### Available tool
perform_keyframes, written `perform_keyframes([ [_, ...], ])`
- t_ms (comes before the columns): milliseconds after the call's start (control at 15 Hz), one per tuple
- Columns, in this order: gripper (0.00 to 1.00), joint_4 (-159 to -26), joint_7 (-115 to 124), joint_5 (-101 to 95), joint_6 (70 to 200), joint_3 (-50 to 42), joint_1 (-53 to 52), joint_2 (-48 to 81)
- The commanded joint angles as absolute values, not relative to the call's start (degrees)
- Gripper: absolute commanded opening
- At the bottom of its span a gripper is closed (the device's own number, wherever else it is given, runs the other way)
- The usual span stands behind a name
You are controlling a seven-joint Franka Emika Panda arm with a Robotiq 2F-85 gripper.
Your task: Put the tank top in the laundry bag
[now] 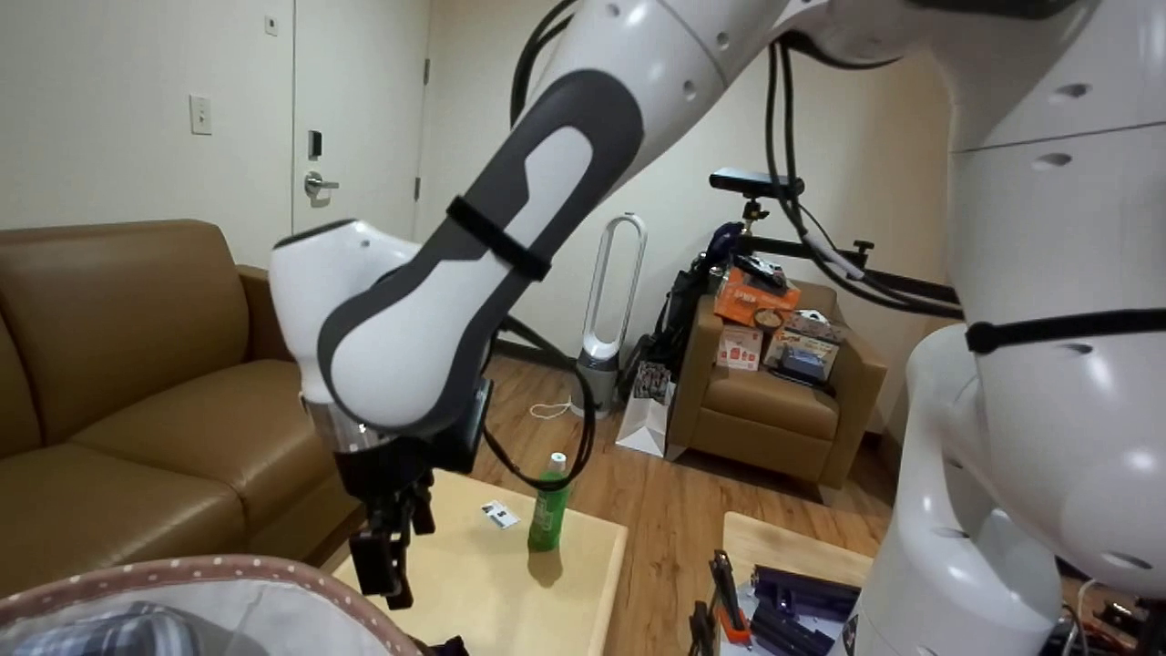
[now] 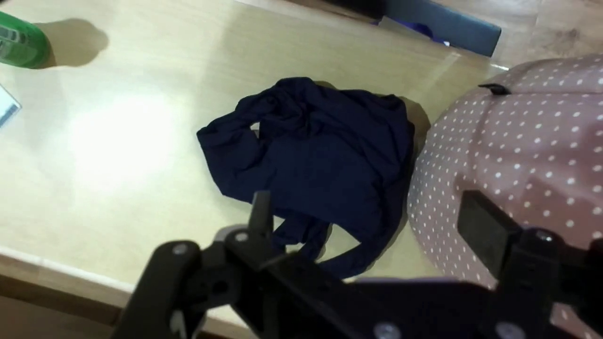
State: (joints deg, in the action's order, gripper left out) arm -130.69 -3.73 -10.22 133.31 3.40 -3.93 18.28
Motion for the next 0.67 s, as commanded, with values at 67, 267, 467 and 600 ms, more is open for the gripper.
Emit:
perform_keyframes([
  [67,1.0,-122.21,-11.29,-11.86,133.56,3.69,-3.31,32.82],
  [267,1.0,-123.22,-9.28,-11.27,133.67,3.32,-3.95,32.65],
  [467,1.0,-122.24,-9.22,-13.29,135.24,2.51,-4.79,33.79],
  [600,1.0,-120.58,-12.83,-19.15,135.19,1.44,-5.73,36.82],
])
